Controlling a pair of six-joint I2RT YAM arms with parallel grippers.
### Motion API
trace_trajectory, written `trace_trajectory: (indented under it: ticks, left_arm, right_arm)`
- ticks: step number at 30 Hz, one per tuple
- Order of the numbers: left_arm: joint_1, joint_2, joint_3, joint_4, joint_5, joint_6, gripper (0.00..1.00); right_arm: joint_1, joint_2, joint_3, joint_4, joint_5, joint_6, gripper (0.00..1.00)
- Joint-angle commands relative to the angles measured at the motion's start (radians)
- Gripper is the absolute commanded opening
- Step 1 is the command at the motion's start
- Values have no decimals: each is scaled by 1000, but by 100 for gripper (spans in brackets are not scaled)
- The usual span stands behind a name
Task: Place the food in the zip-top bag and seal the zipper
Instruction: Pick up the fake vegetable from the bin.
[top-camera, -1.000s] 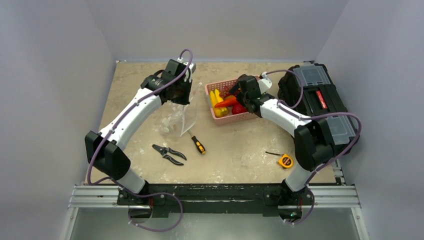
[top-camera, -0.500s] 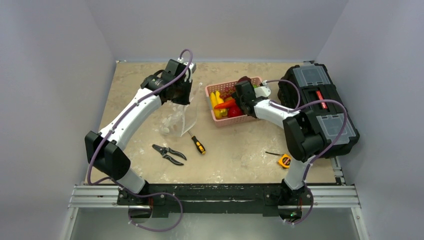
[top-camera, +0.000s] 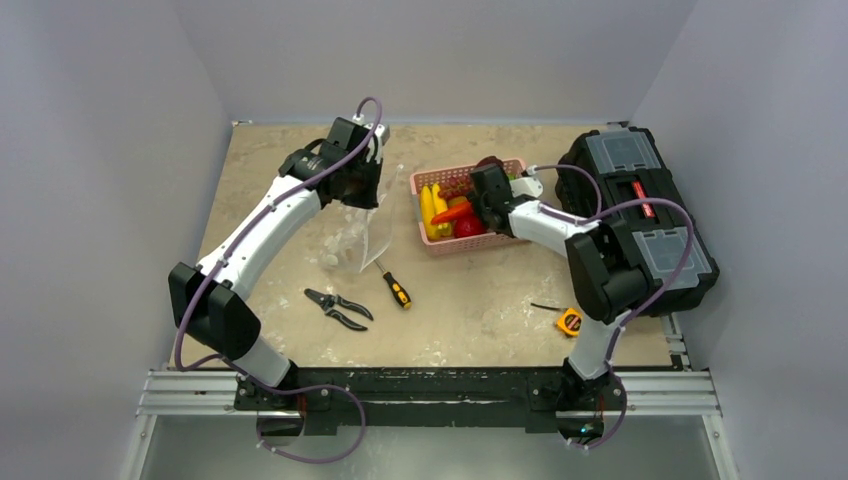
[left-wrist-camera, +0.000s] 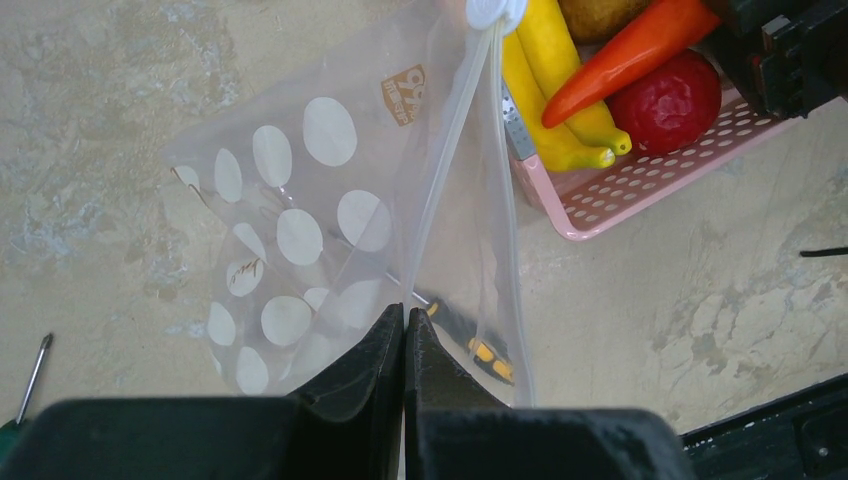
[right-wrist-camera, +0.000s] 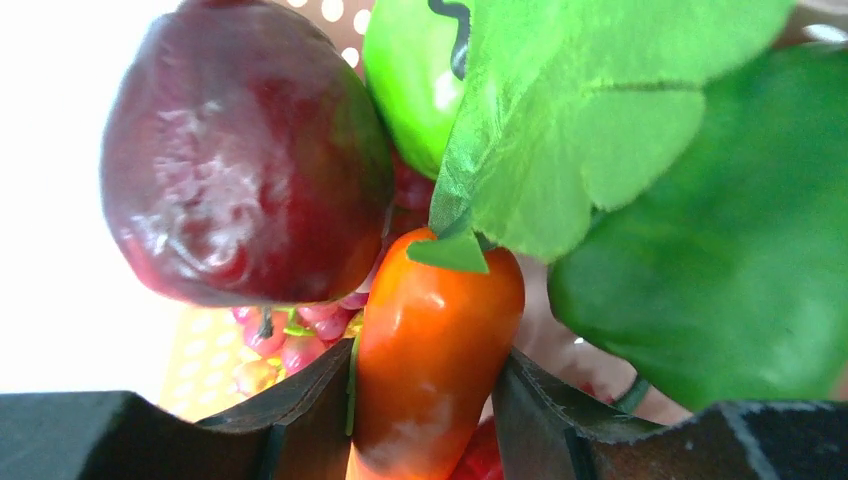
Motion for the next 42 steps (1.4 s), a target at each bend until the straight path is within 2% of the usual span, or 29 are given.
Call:
trace_trajectory:
  ticks: [1, 7, 12, 16, 18, 25, 29, 35, 42]
  left_arm:
    - [11, -43, 7, 32, 23, -28, 0]
    - [15, -45, 4, 36, 49, -33, 0]
    - [15, -41, 4, 36, 55, -33, 0]
    - [16, -41, 1, 39, 54, -33, 0]
    - [15, -37, 3, 39, 64, -34, 0]
    - [15, -31, 3, 39, 72, -36, 0]
    - [15, -32, 1, 38, 62, -33, 0]
    - [15, -32, 3, 37, 66, -33, 0]
    - [15, -36, 4, 39, 79, -35, 0]
  right_arm:
    - [-1, -152, -24, -10, 30, -24, 29]
    - [-1, -278, -51, 43, 82, -223, 20]
    - [-1, -383, -149, 289, -41, -559, 14]
    - [-2, -459, -227, 391, -44, -639, 10]
    - [-6, -463, -234, 379, -37, -637, 11]
    - [-6, -388, -215, 334, -101, -555, 39]
    - [-6, -294, -155, 258, -143, -514, 50]
    - [-7, -226, -122, 202, -184, -531, 77]
    - [-7, -276, -96, 138, -160, -611, 89]
